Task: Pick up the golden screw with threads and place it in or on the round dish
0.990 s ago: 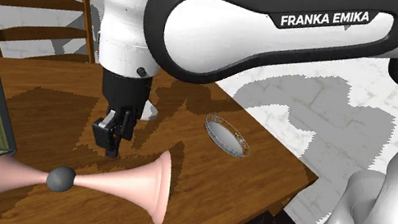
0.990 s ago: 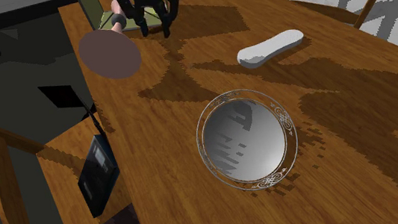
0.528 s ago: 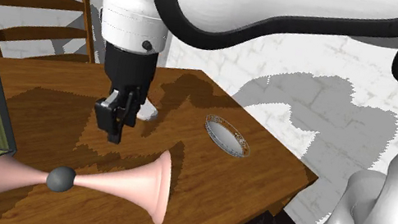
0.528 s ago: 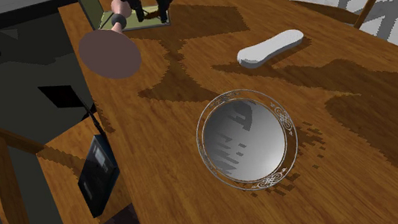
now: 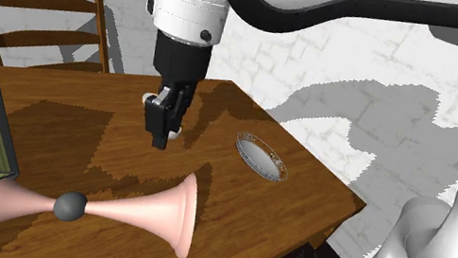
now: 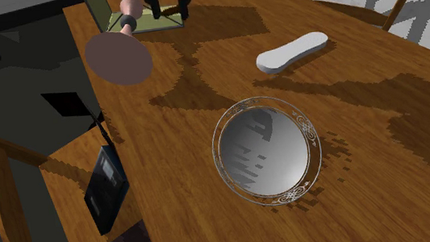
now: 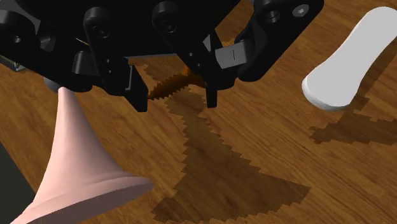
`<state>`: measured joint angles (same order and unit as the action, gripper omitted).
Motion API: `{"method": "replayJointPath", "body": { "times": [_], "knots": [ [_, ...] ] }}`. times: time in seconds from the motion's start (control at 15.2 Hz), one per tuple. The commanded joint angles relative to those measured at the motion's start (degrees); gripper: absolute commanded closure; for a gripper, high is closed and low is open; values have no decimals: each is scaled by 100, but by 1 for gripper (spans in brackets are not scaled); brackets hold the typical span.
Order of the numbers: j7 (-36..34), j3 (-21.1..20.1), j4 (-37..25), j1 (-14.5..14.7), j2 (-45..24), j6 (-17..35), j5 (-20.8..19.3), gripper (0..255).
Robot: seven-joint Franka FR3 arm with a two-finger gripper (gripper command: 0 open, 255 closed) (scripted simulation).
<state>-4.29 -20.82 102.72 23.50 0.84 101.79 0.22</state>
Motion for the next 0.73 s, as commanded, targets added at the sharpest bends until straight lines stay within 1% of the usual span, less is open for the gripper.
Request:
{"method": "replayJointPath", "body": {
  "times": [0.0,0.33,0.66],
  "knots": [
    [262,116,370,-109,348,43,120,255],
    [958,509,1253,-334,1191,103,322,255],
    [1634,955,1958,-528,1909,79,361,255]
  ]
}}
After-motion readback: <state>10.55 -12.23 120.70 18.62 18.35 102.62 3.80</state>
